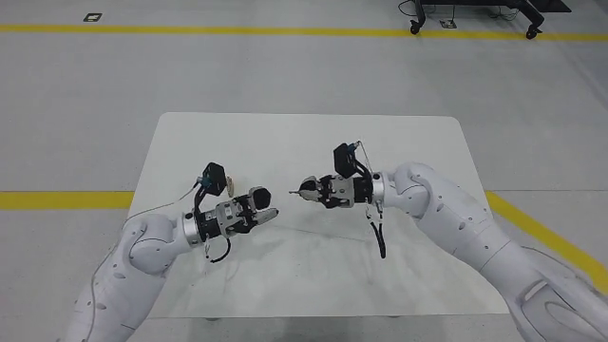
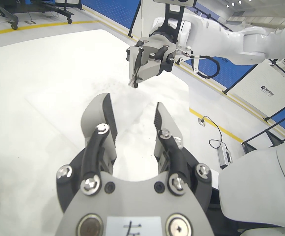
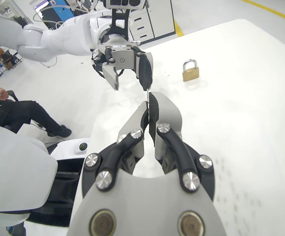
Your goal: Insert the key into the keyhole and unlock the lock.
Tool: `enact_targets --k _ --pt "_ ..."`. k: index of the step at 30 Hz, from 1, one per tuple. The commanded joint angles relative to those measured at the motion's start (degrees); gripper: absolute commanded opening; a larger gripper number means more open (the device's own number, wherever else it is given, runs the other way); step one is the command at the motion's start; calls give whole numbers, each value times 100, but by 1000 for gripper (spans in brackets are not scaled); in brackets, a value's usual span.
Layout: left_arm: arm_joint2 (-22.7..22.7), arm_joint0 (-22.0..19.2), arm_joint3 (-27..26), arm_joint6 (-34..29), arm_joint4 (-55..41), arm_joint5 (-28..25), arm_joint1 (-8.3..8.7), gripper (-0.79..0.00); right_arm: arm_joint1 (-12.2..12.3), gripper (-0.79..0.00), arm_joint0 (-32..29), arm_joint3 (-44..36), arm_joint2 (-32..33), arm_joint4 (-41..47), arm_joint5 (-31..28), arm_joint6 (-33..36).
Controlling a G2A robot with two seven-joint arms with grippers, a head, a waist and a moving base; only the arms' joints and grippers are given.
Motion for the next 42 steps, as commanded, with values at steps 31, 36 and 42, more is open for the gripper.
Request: enact_targets --k 31,36,42 --pt "369 -360 -467 -1121 3327 4698 -206 -400 300 -785 -482 65 984 -365 -65 -828" --pt "439 -324 -524 -1207 3520 4946 -232 -449 300 -785 -482 65 984 -365 -65 -828" --pt "351 -155 -736 -1183 3747 5116 -227 -548 300 -785 -482 65 984 -365 -65 -828"
